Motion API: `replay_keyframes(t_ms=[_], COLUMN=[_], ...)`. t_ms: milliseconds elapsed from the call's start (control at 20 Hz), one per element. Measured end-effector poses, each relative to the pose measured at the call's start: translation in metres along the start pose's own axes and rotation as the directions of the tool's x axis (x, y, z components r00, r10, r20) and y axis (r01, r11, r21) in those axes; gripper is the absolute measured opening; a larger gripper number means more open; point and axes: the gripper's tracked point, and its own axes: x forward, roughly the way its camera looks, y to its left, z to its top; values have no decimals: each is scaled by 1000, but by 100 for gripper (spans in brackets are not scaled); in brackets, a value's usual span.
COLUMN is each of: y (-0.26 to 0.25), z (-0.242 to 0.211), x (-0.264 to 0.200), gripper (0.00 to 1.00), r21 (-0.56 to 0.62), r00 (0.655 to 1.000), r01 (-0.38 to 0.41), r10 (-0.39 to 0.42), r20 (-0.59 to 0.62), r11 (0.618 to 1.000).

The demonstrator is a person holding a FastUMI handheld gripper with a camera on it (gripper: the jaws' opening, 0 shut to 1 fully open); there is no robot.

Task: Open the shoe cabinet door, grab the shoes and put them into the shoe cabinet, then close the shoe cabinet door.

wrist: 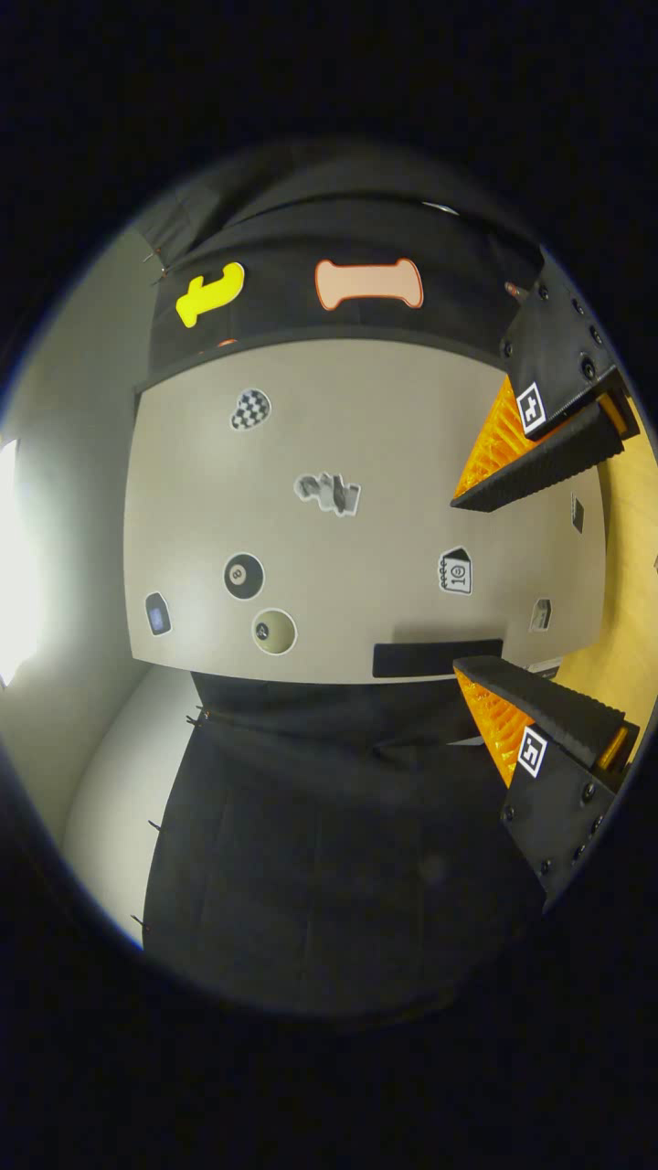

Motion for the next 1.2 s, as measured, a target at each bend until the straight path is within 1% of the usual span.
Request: replay_keyframes(t_ms=[150,250,550,800,900,1200], y=[-35,-61,-127,-158,-163,-172], z=[5,5,-10,-28,-32,-33], x=[-47,-78,-168,-208,-218,-215], gripper=[100,100,99,99,99,99], r21=[-35,-60,-70,-46,-31,16], r00=[998,992,953,921,914,903], r01=[65,124,297,385,402,425], r10=[-64,-121,-291,-380,-399,-425], r20=[28,45,85,80,75,69], r11=[997,990,952,922,915,905])
